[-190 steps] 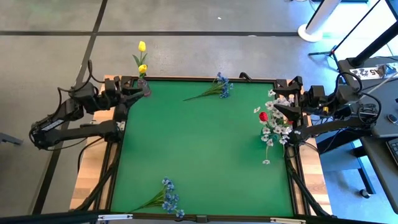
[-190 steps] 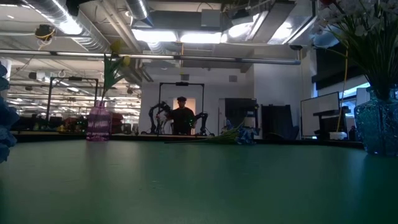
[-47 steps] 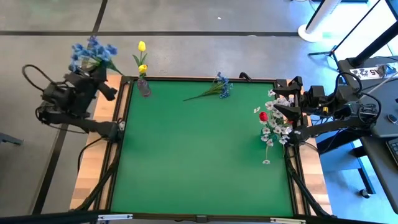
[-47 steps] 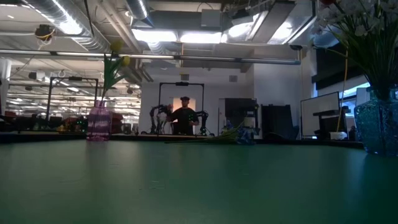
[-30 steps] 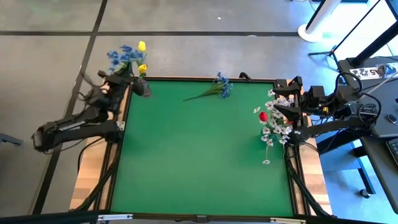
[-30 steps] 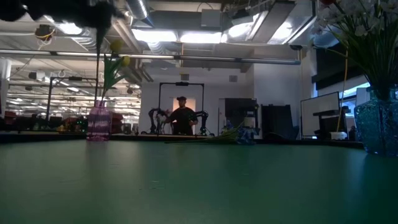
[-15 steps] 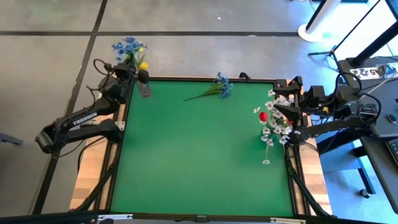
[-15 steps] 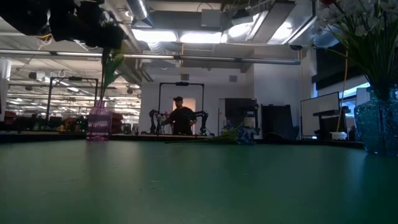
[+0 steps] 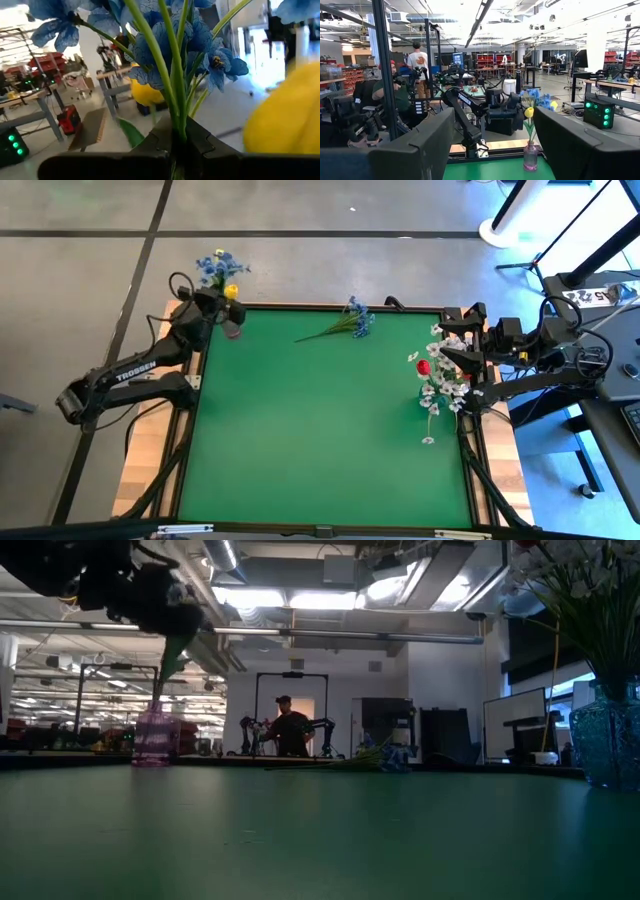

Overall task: Sort flowers into vase by color
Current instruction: Put the bottom blue flowers into the violet vase, then put the blue flowers into the violet vase

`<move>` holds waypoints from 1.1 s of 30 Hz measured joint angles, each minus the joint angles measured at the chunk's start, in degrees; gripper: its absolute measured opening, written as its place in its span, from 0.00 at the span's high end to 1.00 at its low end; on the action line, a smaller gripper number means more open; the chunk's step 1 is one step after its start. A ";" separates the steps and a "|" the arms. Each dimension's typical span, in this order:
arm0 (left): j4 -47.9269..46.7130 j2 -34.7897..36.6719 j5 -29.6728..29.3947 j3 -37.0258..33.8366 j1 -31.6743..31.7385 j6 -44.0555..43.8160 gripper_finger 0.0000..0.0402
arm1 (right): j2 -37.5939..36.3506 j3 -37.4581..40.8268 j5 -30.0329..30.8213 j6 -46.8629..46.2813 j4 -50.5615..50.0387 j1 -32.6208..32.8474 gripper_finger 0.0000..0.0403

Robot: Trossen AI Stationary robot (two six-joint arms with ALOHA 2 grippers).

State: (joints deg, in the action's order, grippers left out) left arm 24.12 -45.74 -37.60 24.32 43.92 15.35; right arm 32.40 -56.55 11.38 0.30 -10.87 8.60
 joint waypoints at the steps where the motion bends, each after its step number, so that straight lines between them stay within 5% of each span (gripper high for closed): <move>1: -1.62 0.00 -0.11 0.00 -0.06 0.02 0.97 | 0.00 0.00 0.01 -0.02 0.00 0.00 0.32; 9: -21.92 1.68 0.61 1.50 -0.11 -5.80 0.80 | 0.00 0.00 -0.02 0.00 0.00 0.00 0.32; 19: -57.80 2.03 1.94 19.61 -0.11 -13.58 0.57 | 0.00 0.00 -0.10 0.00 0.00 0.00 0.32; 28: -94.13 1.28 14.23 31.26 -0.12 -25.76 0.54 | 0.00 0.00 -0.26 0.00 0.00 0.00 0.32; 33: -102.17 3.93 22.22 33.68 -0.11 -31.64 0.55 | 0.00 0.00 -0.19 -0.01 0.00 0.00 0.32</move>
State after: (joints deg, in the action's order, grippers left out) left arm -78.05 -41.81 -15.39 58.00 43.81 -16.28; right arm 32.40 -56.55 11.19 0.29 -10.87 8.60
